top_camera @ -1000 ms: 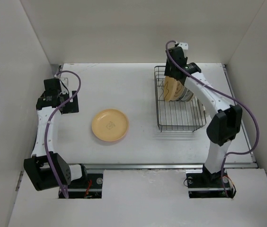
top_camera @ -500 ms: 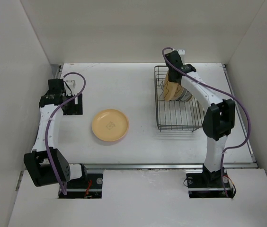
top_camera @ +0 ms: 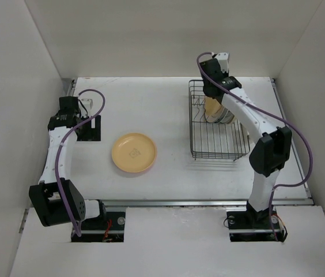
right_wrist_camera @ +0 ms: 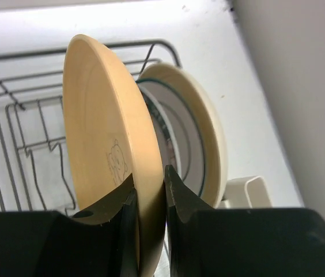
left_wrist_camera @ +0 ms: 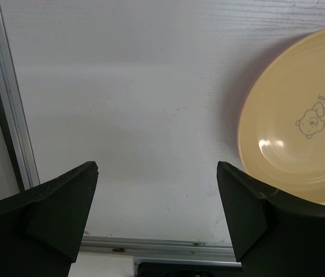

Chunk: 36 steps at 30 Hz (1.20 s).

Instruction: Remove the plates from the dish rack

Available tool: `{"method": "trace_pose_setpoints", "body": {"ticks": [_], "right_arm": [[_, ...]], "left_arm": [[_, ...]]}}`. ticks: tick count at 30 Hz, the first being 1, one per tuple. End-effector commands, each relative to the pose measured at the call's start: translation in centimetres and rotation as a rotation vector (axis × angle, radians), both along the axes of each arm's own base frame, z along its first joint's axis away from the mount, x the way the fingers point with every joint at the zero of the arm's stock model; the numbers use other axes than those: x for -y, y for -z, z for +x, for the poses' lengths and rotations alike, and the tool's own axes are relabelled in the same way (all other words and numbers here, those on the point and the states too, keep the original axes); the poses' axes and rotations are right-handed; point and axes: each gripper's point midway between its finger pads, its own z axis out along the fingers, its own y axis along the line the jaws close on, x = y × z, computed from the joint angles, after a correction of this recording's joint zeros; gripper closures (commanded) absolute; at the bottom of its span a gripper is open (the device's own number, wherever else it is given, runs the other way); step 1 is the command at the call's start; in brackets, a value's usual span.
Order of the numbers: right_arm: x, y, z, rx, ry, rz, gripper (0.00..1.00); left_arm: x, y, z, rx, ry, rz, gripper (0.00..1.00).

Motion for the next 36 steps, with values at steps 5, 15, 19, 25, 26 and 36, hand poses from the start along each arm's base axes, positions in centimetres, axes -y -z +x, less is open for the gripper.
{"method": "trace_pose_setpoints", "body": {"ticks": [5, 15, 19, 25, 26, 36], "right_arm": [[3.6, -8.5, -1.5, 0.215, 0.191, -0.102, 1.0], [-8.2, -15.5, -4.6, 0.373, -0.267, 0.228, 1.0], [-17.7, -12.2, -6.3, 0.279, -0.643, 0.422, 1.0], [-30.5, -1.7, -11.1, -0.078, -1.157, 0.653, 1.0], [-30.8, -0.1, -10.8, -0.11, -1.144, 0.658, 1.0], [-36.1, 10.5, -11.8, -0.38, -1.268, 0.784, 0.96]], "left_arm": [[0.0, -0.6, 0.2, 0.009, 0.016, 0.007, 0.18], [0.0, -1.0, 0.6, 0.019, 0.008, 0.003, 0.18], [-0.4, -1.0, 0.6, 0.017, -0.01, 0.016, 0.18], [-1.0, -1.4, 0.7, 0.021, -0.029, 0.048, 0.18], [-1.0, -1.4, 0.7, 0.021, -0.029, 0.048, 0.18], [-1.2, -1.1, 0.7, 0.02, -0.035, 0.057, 0.17]]}}
